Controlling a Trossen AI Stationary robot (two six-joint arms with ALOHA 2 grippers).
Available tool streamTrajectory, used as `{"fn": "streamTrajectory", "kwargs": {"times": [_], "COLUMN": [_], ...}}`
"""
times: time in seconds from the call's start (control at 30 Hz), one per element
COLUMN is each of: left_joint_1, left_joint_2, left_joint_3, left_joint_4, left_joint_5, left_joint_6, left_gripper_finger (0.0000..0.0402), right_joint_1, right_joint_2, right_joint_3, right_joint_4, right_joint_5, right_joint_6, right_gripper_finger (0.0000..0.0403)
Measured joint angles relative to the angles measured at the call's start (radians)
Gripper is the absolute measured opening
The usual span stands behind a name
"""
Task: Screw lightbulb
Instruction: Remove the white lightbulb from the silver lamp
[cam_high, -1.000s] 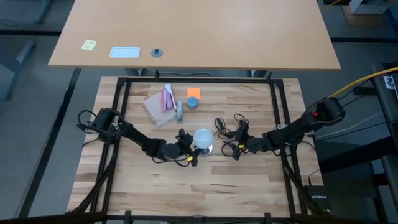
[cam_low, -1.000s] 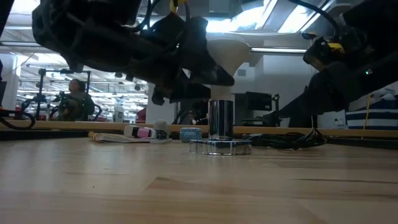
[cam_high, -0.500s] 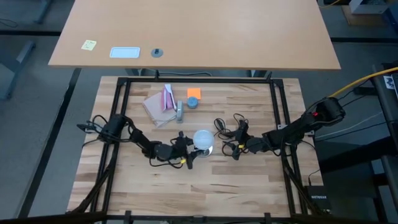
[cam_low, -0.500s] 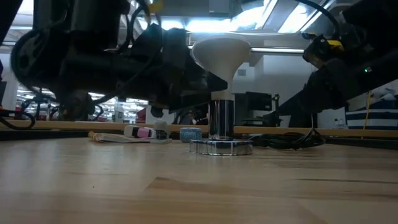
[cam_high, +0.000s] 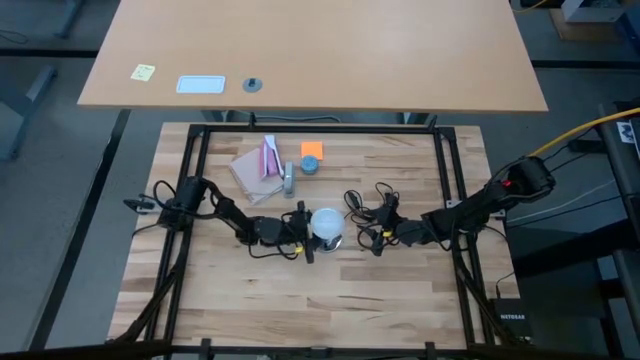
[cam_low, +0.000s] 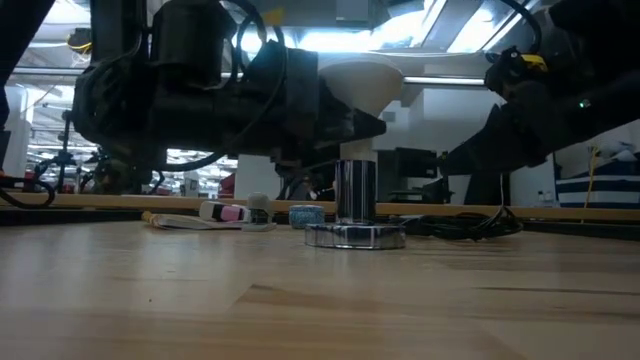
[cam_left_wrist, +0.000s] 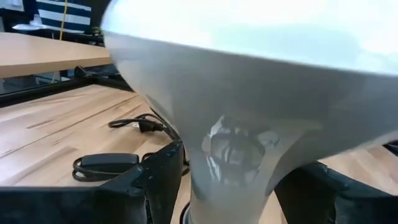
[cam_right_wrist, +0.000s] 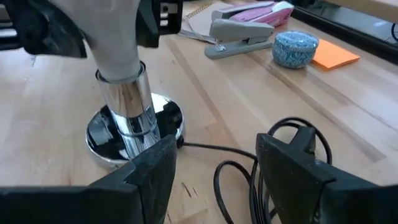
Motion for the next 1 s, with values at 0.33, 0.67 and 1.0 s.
{"fn": "streamTrajectory", "kwargs": {"times": [0.33,0.67,1.0], "left_joint_1": [-0.001,0.000,0.000], "left_joint_2": [0.000,0.000,-0.001], "left_joint_3": [0.001,0.001,0.001], "left_joint_4": [-0.053,-0.053,-0.043], "left_joint_5": [-0.001,-0.004,-0.007], "left_joint_6": [-0.079,-0.164,-0.127], "left_gripper_finger": [0.0217,0.0217,0.0157], "right_joint_1": [0.000,-0.001,-0.083], "right_joint_2": [0.001,0.002,0.002], "right_joint_3": [0.008,0.008,0.008], "right_joint_4": [-0.033,-0.061,-0.061], "right_joint_5": [0.027,0.008,-0.094], "right_joint_6": [-0.024,-0.073,-0.180], "right_gripper_finger": [0.0225,0.0225,0.0225]}}
